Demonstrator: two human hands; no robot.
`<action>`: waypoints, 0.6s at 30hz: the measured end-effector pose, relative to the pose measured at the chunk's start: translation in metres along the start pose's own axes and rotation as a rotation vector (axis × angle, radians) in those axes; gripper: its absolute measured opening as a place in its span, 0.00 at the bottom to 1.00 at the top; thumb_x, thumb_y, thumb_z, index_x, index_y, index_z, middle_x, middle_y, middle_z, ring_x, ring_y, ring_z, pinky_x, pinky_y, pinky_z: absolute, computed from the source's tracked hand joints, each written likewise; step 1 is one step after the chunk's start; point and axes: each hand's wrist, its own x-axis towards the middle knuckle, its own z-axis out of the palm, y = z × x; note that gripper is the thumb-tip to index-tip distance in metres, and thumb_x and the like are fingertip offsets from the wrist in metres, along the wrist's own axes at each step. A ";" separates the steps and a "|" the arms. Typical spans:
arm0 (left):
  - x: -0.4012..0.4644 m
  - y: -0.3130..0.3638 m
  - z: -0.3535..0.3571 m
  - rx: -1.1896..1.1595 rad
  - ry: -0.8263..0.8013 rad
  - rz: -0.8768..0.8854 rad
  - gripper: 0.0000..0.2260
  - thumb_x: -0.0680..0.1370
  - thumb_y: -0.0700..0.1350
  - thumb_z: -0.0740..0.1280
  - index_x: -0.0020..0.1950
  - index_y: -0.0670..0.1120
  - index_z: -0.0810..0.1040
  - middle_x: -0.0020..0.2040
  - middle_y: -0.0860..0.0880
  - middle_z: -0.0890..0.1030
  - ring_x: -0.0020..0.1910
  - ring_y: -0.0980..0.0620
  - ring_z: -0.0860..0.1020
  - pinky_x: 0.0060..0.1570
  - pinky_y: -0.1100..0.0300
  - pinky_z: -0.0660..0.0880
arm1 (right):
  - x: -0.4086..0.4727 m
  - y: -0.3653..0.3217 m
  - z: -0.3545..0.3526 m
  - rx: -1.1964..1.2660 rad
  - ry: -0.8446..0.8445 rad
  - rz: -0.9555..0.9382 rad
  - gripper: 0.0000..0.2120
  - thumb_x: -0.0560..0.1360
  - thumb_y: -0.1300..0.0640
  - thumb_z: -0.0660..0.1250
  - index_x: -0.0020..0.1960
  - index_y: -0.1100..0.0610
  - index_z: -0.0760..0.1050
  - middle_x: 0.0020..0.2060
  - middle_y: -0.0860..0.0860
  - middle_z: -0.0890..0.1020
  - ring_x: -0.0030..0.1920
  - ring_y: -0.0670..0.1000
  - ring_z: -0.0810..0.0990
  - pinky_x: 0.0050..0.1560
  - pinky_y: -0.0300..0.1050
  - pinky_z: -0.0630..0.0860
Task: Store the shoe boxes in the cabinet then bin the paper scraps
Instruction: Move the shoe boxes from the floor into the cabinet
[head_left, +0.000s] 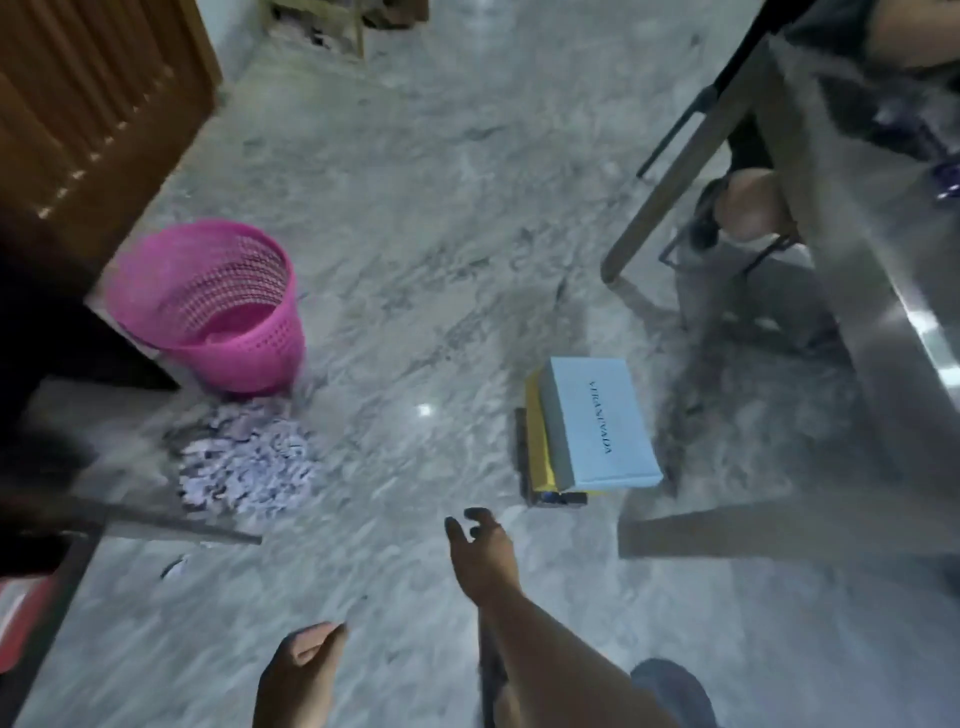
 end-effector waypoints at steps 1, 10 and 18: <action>0.004 0.008 0.031 0.065 -0.035 0.012 0.05 0.76 0.45 0.74 0.47 0.46 0.80 0.55 0.40 0.82 0.58 0.42 0.79 0.64 0.42 0.75 | 0.029 0.018 -0.035 0.033 0.085 0.040 0.22 0.81 0.42 0.64 0.71 0.52 0.72 0.67 0.55 0.78 0.67 0.56 0.78 0.64 0.46 0.73; 0.089 0.068 0.368 0.323 -0.430 0.224 0.26 0.76 0.52 0.72 0.71 0.47 0.72 0.62 0.47 0.78 0.60 0.46 0.78 0.60 0.48 0.78 | 0.236 0.143 -0.225 0.103 0.496 0.239 0.28 0.77 0.44 0.69 0.74 0.50 0.67 0.69 0.58 0.74 0.68 0.64 0.73 0.66 0.60 0.74; 0.130 0.033 0.473 0.283 -0.394 0.312 0.18 0.78 0.50 0.71 0.67 0.49 0.74 0.61 0.51 0.81 0.58 0.50 0.79 0.60 0.54 0.76 | 0.301 0.200 -0.234 0.368 0.271 0.185 0.25 0.74 0.56 0.76 0.69 0.57 0.75 0.59 0.53 0.83 0.55 0.53 0.80 0.52 0.44 0.73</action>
